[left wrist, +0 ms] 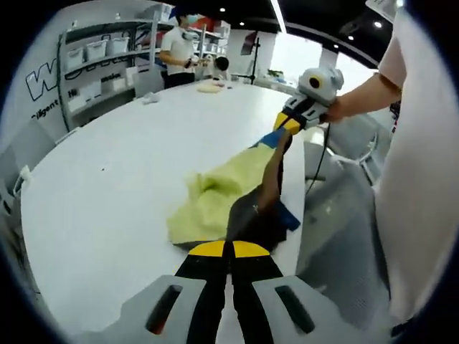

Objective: Fold the garment on the visible template until the final outline fits inside the template.

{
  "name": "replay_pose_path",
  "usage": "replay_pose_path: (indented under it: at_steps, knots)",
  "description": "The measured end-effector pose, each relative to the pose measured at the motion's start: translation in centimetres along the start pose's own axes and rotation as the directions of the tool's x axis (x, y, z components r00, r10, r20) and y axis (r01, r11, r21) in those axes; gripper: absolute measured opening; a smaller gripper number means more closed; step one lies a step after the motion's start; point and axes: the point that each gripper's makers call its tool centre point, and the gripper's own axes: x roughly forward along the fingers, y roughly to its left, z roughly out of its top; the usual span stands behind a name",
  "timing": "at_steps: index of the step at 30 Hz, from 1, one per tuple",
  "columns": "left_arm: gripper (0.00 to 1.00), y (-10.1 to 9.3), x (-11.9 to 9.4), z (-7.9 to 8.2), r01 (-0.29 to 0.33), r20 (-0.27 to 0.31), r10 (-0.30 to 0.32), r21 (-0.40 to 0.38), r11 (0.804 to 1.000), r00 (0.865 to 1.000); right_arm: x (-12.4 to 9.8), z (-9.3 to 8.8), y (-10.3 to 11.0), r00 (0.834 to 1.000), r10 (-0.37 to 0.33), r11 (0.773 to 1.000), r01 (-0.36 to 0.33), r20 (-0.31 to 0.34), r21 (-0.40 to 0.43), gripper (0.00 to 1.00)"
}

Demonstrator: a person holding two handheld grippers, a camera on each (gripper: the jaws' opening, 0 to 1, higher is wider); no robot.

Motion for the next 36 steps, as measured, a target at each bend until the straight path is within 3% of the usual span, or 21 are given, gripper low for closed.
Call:
replay_pose_path:
  at_steps: [7, 18, 27, 36]
  knots:
    - [0.0, 4.3, 1.6, 1.9, -0.039, 0.03, 0.04, -0.025, 0.999, 0.999, 2.0, 0.3, -4.9, 0.998, -0.062, 0.998, 0.061, 0.02, 0.026, 0.0]
    - [0.0, 11.0, 5.3, 2.6, -0.091, 0.027, 0.094, -0.073, 0.993, 0.995, 6.3, -1.1, -11.5, 0.993, -0.121, 0.988, 0.119, 0.012, 0.095, 0.0]
    - [0.0, 16.6, 9.4, 1.3, -0.129, -0.027, 0.127, -0.142, 0.981, 0.992, 10.8, -3.4, -16.1, 0.989, -0.145, 0.974, 0.146, -0.02, 0.173, 0.0]
    - [0.0, 22.3, 12.5, -0.5, -0.222, -0.064, 0.213, -0.257, 0.941, 0.975, 15.7, -5.7, -19.7, 0.983, -0.159, 0.961, 0.176, -0.092, 0.214, 0.0]
